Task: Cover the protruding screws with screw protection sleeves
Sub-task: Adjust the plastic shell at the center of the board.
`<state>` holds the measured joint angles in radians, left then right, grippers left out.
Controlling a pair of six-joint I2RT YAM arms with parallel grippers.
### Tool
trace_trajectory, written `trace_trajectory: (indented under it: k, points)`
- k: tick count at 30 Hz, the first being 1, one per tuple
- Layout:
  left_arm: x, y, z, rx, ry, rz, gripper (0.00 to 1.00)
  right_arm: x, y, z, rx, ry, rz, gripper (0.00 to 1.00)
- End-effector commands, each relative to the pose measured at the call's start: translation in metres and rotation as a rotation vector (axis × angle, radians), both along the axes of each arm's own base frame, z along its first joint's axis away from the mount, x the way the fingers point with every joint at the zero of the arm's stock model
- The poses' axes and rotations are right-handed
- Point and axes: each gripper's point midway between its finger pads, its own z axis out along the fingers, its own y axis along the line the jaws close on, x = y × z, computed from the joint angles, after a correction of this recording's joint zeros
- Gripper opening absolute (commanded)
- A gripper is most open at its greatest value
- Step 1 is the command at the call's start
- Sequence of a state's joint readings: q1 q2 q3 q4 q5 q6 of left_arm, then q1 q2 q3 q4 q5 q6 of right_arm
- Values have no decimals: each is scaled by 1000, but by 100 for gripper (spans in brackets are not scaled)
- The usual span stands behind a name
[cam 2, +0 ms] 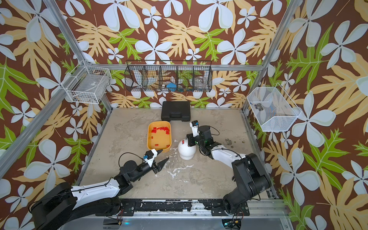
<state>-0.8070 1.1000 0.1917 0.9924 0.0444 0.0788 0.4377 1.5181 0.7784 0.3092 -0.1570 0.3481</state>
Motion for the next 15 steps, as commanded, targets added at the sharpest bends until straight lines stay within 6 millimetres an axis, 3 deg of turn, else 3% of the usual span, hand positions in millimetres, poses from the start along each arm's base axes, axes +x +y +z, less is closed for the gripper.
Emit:
trace_trajectory:
  k: [1, 6, 10, 15]
  points:
    - [5, 5, 2, -7, -8, 41, 62, 15, -46, 24, 41, -80, -423, 0]
    - [7, 8, 3, -9, -7, 59, 62, 6, -74, 24, 29, -57, -721, 0]
    - [7, 10, 4, -16, -10, 72, 62, 10, -76, 20, 48, -93, -812, 0]
    - [7, 12, 4, -20, -11, 80, 62, 15, -65, 26, -56, -170, -920, 0]
